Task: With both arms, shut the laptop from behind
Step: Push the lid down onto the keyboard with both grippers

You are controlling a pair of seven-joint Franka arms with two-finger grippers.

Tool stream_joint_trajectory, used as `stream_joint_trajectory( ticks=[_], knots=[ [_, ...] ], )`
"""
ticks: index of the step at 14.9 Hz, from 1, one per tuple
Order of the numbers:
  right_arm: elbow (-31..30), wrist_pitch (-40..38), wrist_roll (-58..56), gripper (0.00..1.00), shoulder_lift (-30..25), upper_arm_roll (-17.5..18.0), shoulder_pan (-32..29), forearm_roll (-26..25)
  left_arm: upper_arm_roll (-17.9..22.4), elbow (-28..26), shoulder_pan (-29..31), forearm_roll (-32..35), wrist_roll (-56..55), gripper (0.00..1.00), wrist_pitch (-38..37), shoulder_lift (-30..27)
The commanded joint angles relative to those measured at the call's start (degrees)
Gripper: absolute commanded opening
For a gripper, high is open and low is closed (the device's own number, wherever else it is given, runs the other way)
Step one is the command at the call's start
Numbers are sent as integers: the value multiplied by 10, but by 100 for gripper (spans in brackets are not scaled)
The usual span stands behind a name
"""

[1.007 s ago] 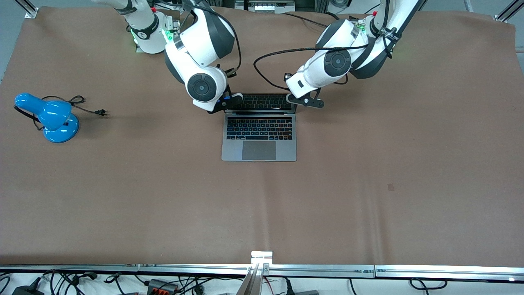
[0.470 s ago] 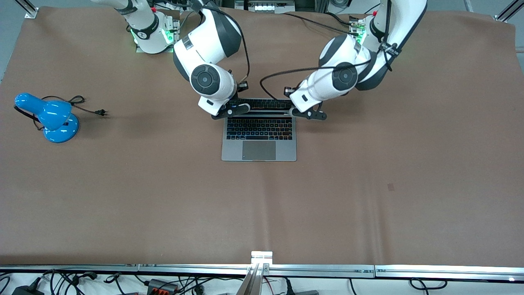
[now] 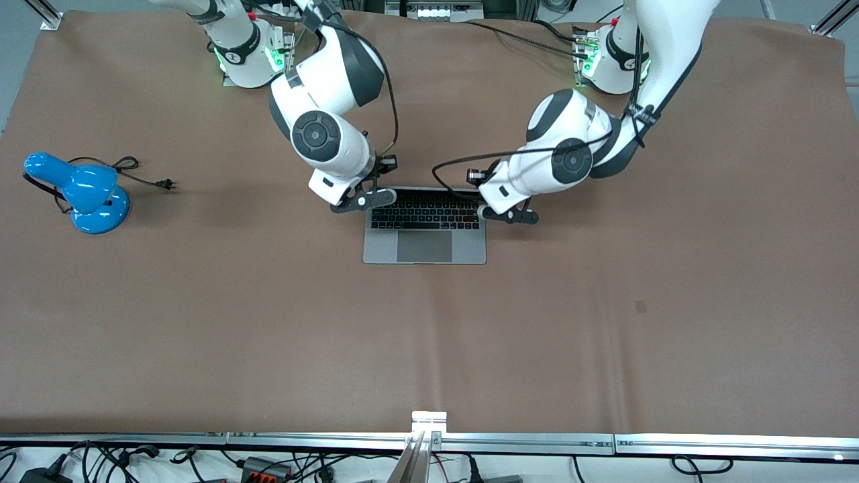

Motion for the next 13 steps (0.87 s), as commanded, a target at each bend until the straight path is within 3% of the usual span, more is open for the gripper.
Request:
stream_joint_trajectory(
  ticks=[1,6,13],
  knots=[
    [69,17,5,0,79,-1,-6,-9,8,48,-8,35,-19,1,1,48],
    [154,24,7,0,169,-9,-24,-8,12,79,-8,93,-19,1,4,106],
    [159,99,7,0,236,-13,-25,-9,16,79,-10,130,-19,1,67,162]
  ],
)
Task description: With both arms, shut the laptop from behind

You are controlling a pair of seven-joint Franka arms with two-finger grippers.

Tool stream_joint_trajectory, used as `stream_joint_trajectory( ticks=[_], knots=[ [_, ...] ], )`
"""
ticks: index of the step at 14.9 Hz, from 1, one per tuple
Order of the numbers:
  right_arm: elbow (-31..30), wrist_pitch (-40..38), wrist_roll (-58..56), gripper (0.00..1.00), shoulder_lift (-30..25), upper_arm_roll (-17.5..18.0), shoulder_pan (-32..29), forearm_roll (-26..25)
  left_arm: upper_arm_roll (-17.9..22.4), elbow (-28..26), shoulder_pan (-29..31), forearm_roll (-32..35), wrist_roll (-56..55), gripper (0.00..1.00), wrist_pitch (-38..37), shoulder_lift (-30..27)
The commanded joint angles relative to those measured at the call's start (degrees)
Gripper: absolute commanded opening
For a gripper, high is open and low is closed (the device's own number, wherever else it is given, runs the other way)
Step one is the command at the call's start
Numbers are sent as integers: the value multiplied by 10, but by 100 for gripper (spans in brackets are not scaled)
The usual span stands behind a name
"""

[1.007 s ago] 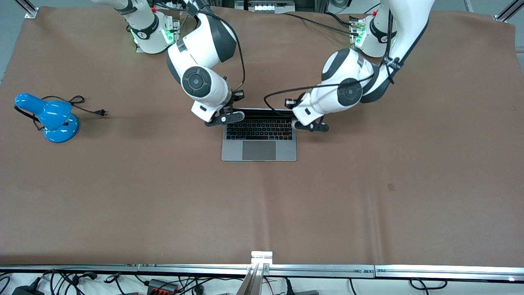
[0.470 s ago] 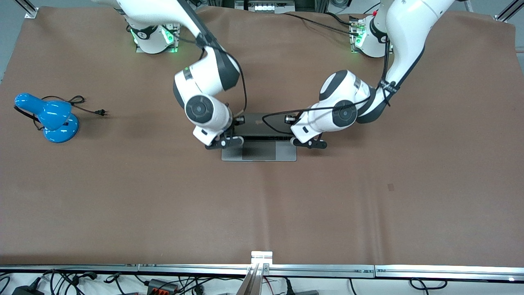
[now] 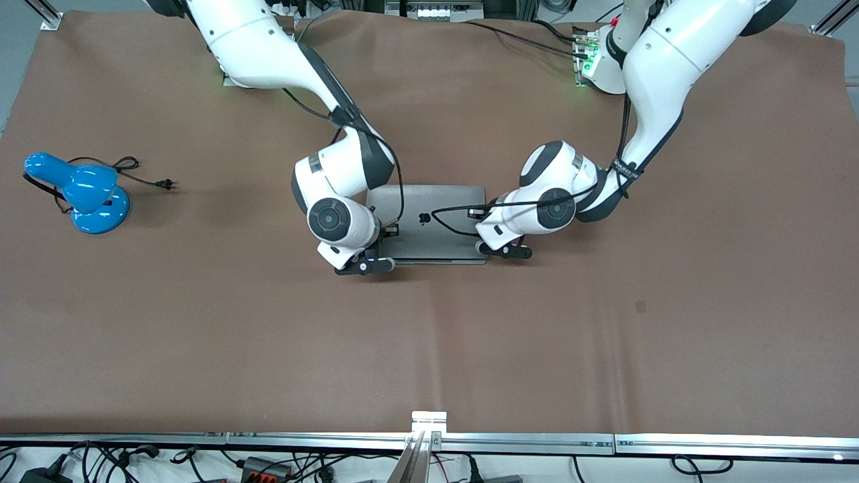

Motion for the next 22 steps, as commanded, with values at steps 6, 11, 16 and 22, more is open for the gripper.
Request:
stream_joint_trajectory(
  ticks=[6,11,16,22],
  knots=[
    [19,26,5,0,31,1,5,-8,59,21,-67,16,-9,1,29,15],
    [20,-55,3,0,-39,-33,0,-20,58,44,-34,16,-9,1,-110,-68],
    [20,-171,-8,4,-138,-118,0,-23,53,44,66,16,29,1,-284,-199],
    [21,-207,-21,100,-228,-200,0,-24,70,82,181,18,191,20,-450,-307]
  ],
)
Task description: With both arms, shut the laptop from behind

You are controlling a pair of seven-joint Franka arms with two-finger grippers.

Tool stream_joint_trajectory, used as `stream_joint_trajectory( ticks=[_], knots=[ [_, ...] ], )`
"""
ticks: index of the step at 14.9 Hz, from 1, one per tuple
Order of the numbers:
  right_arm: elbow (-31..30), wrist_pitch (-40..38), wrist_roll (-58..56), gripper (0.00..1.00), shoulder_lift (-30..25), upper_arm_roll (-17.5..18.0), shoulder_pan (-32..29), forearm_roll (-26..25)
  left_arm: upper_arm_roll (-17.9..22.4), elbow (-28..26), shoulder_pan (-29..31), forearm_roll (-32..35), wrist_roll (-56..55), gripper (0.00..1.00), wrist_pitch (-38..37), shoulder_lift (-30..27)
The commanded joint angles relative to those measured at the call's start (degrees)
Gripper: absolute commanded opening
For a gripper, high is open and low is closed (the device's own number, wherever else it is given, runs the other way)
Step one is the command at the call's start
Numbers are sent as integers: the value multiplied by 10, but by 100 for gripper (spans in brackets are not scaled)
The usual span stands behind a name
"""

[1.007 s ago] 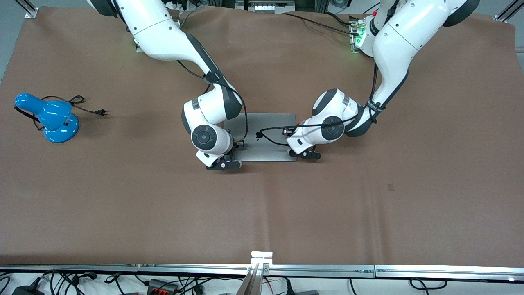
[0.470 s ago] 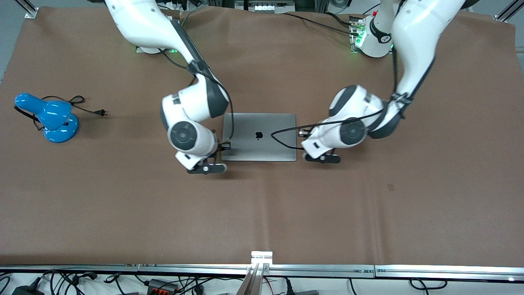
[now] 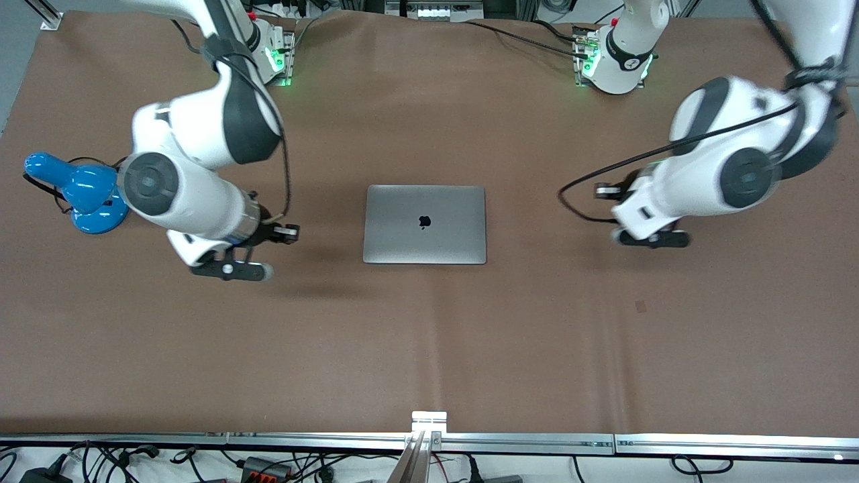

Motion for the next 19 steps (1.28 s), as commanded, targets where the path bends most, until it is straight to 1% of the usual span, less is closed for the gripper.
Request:
stream_joint_trajectory(
  ticks=[1,2,3,4,5,6,7,8,9,10,11,12,13,14,16,17,19],
  knots=[
    [-13,-30,-17,100,-43,-31,6,-10,8,29,28,26,66,28,-52,-30],
    [-12,-40,-29,100,-45,-42,10,-32,13,50,32,40,69,54,-67,-31],
    [5,-44,-45,100,-45,-46,10,-68,27,73,29,55,72,100,-74,-31],
    [30,-51,-64,100,-48,-46,7,-96,48,96,20,64,72,100,-84,-33],
    [47,-61,-77,100,-48,-50,-1,-97,70,117,1,66,62,100,-97,-32],
    [51,-67,-81,100,-48,-54,-21,-94,103,128,-15,66,62,100,-95,-30],
    [52,-68,-85,100,-48,-53,-42,-85,126,133,-34,68,62,100,-89,-24],
    [55,-67,-95,100,-52,-50,-54,-83,142,140,-47,73,64,100,-73,-20],
    [56,-61,-109,100,-62,-44,-72,-83,147,135,-48,78,67,100,-65,-26],
    [57,-59,-125,100,-66,-26,-100,-82,147,109,-40,68,70,100,-64,-40],
    [57,-59,-128,100,-69,16,-142,-83,148,73,-29,46,72,100,-45,-64],
    [56,-57,-128,100,-74,69,-195,-88,148,56,-28,42,72,100,-24,-79],
    [56,-56,-128,100,-80,117,-242,-89,147,56,-31,46,71,100,-25,-79],
    [55,-55,-128,100,-86,142,-273,-91,145,56,-33,46,73,100,-31,-81],
    [51,-48,-143,100,-92,151,-307,-97,147,53,-33,42,81,100,-44,-85],
    [46,-46,-173,100,-95,157,-322,-100,149,52,-31,38,82,100,-50,-85],
    [28,-28,-193,100,-104,160,-334,-101,148,53,-32,38,82,100,-46,-87]
  ],
)
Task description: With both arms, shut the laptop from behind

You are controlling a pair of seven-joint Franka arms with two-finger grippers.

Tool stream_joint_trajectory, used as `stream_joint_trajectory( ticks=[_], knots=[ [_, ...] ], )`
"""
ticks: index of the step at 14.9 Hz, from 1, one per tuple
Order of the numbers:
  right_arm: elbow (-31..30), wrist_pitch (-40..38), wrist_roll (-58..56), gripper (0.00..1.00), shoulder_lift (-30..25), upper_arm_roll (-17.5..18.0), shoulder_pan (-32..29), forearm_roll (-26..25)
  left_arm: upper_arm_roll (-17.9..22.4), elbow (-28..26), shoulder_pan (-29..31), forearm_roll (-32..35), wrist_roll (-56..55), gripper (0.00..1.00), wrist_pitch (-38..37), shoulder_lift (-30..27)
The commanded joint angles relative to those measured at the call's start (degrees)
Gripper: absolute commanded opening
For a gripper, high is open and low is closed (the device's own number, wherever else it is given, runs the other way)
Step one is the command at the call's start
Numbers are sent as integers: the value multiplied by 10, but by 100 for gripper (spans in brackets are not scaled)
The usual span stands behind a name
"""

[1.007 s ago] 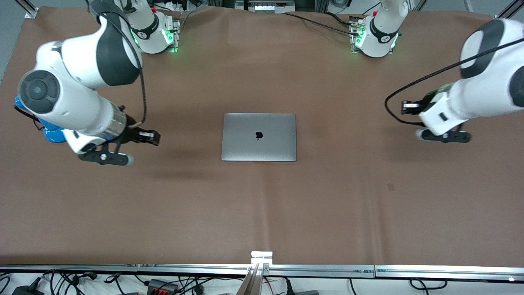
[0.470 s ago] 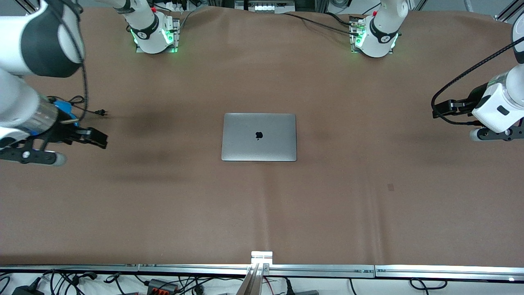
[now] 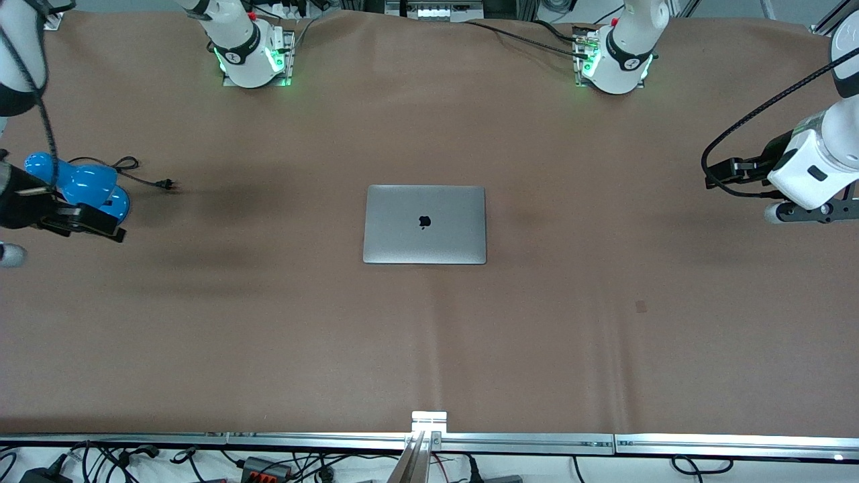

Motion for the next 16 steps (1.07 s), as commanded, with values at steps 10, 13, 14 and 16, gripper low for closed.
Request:
stream_joint_trajectory(
  ticks=[10,13,14,16],
  knots=[
    [-44,12,-23,100,-49,79,-65,-48,13,-45,-3,-38,18,100,41,-40],
    [-63,24,-23,100,-63,77,-62,-50,8,-44,3,-38,18,100,42,-38],
    [-63,24,-23,100,-64,75,-54,-57,8,-42,3,-38,18,100,42,-38],
    [-63,26,-23,100,-64,62,-42,-59,8,-40,3,-38,18,100,41,-37]
  ],
)
